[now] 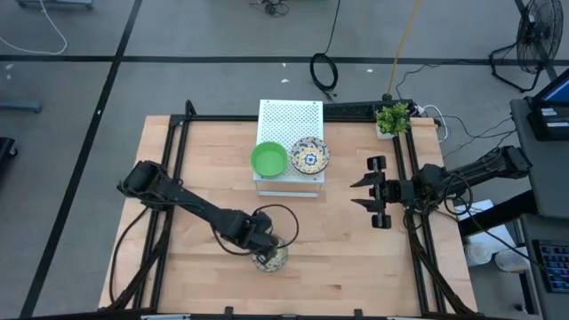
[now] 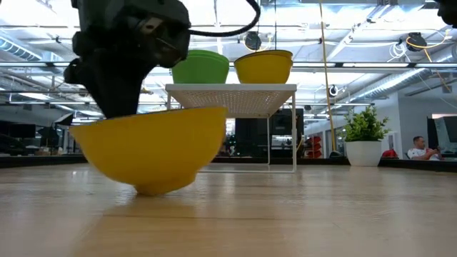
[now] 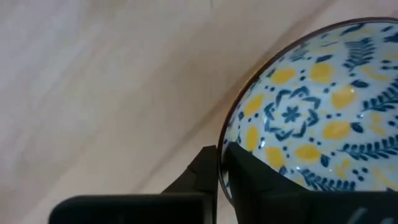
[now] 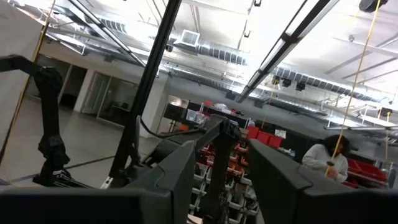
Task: Pick & Place Mini bowls
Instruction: Stack the white bowl on the shelf
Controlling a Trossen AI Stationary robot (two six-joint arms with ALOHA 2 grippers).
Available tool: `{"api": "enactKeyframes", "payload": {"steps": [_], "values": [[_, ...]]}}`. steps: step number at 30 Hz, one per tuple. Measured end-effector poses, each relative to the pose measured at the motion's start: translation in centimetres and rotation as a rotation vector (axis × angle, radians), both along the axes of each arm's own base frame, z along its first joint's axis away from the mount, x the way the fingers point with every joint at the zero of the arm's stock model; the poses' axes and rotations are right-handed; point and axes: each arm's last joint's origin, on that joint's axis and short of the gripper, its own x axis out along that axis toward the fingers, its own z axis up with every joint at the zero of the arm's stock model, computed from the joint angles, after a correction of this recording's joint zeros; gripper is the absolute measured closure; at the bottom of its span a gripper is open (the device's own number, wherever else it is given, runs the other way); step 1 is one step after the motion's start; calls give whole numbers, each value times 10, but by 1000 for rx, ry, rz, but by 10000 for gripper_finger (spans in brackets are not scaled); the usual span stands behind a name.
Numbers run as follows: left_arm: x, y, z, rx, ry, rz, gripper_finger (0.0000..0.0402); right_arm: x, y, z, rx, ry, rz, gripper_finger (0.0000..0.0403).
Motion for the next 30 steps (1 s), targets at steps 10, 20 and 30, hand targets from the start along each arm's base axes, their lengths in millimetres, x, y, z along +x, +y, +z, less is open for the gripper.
{"api": "enactKeyframes", "payload": {"steps": [10,20,30], "values": [[-6,2,21,172,-125,-27,392,0,0,-1,16,10,8,264],[-14,-7,70,338,-343,-72,396,0,0,-1,16,11,8,264],[0,-11,123,756,-539,-208,398,1,0,-1,16,19,-4,264]]}}
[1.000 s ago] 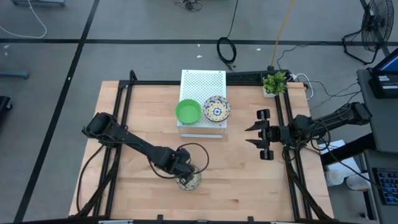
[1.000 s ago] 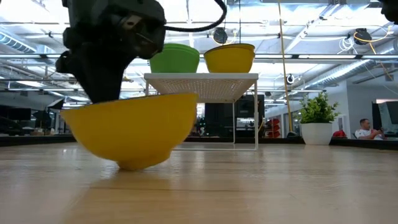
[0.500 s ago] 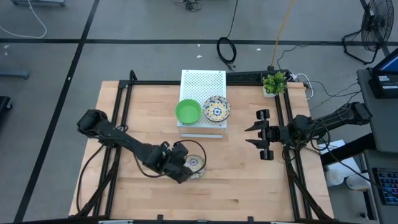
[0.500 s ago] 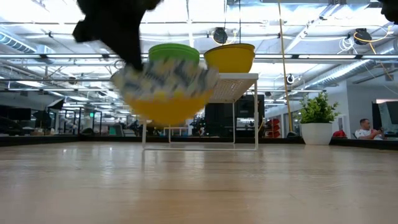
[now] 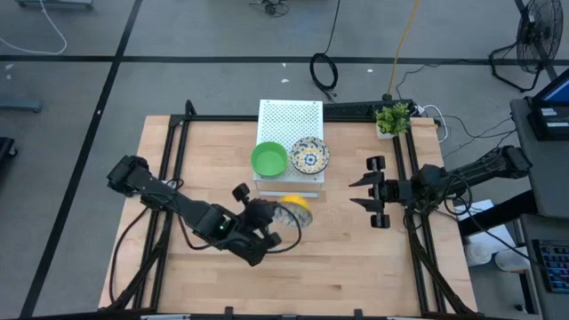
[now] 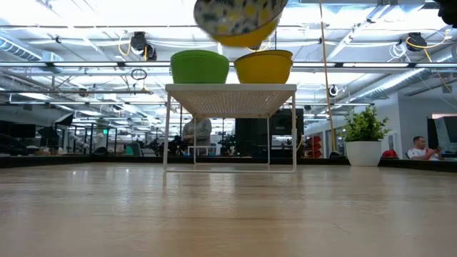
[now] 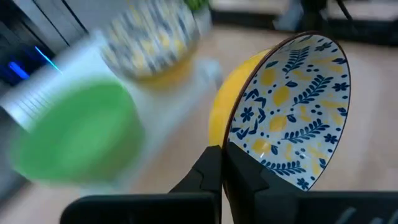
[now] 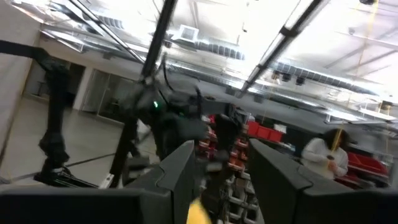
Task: Pick & Place Mini bowls
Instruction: Stack the white bowl on the shelf
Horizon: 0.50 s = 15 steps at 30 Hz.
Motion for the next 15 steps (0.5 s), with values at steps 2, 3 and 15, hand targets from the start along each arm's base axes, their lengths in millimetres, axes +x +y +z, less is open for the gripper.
{"api": "enactKeyframes", "payload": {"steps": [2,3,15], "values": [[2,0,11,118,-19,-5,397,0,-1,-1,12,9,-33,264],[4,-1,17,185,-29,-10,397,1,-2,-1,15,14,-56,264],[21,-3,56,690,53,42,397,23,-6,-18,-85,105,-471,264]]}}
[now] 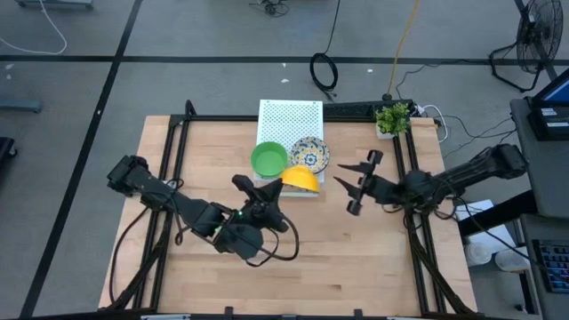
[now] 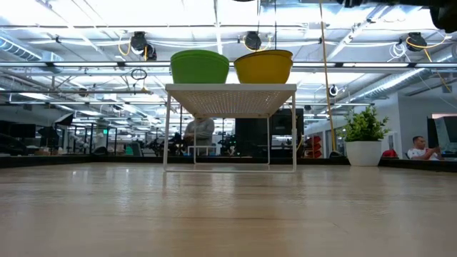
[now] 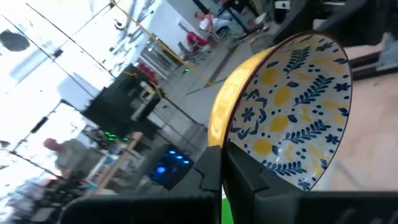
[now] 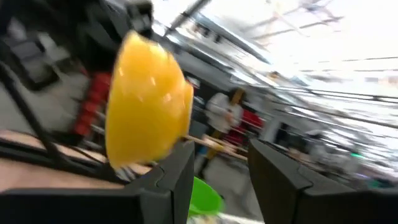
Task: Pick & Place Mini bowls
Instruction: Stack the white bowl on the shelf
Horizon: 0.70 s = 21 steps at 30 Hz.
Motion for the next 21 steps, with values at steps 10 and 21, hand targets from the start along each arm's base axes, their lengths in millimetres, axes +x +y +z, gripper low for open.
{"api": "enactKeyframes", "payload": {"steps": [10,21], "values": [[11,33,1,66,49,152,398,32,5,-1,-14,75,-158,184],[18,43,5,6,-8,104,397,52,0,-1,110,52,-153,132]]}}
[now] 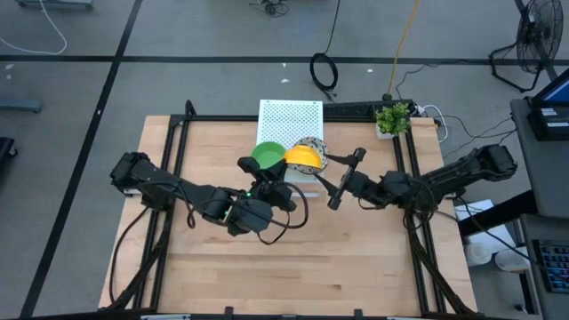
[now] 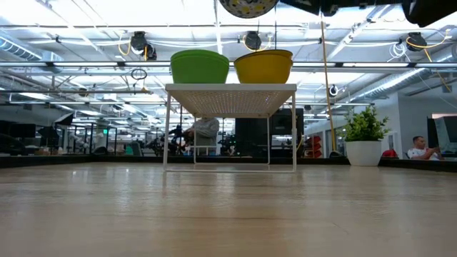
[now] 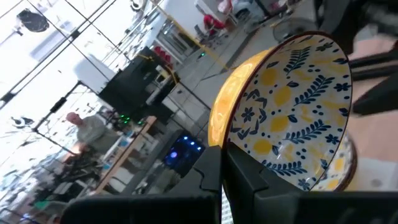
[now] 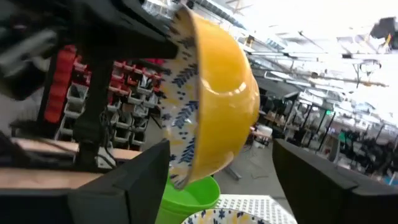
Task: Pick & Place Mini bowls
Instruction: Stack the white bowl on the shelf
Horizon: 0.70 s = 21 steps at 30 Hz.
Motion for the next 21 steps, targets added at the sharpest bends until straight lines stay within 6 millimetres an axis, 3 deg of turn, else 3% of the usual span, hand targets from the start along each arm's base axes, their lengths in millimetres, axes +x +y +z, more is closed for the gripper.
{"api": "enactKeyframes", "payload": {"steps": [11,21], "values": [[0,-3,2,0,-13,-8,397,4,-9,0,152,-97,2,213],[3,0,2,-51,-61,-55,398,3,-11,6,142,-154,39,365]]}}
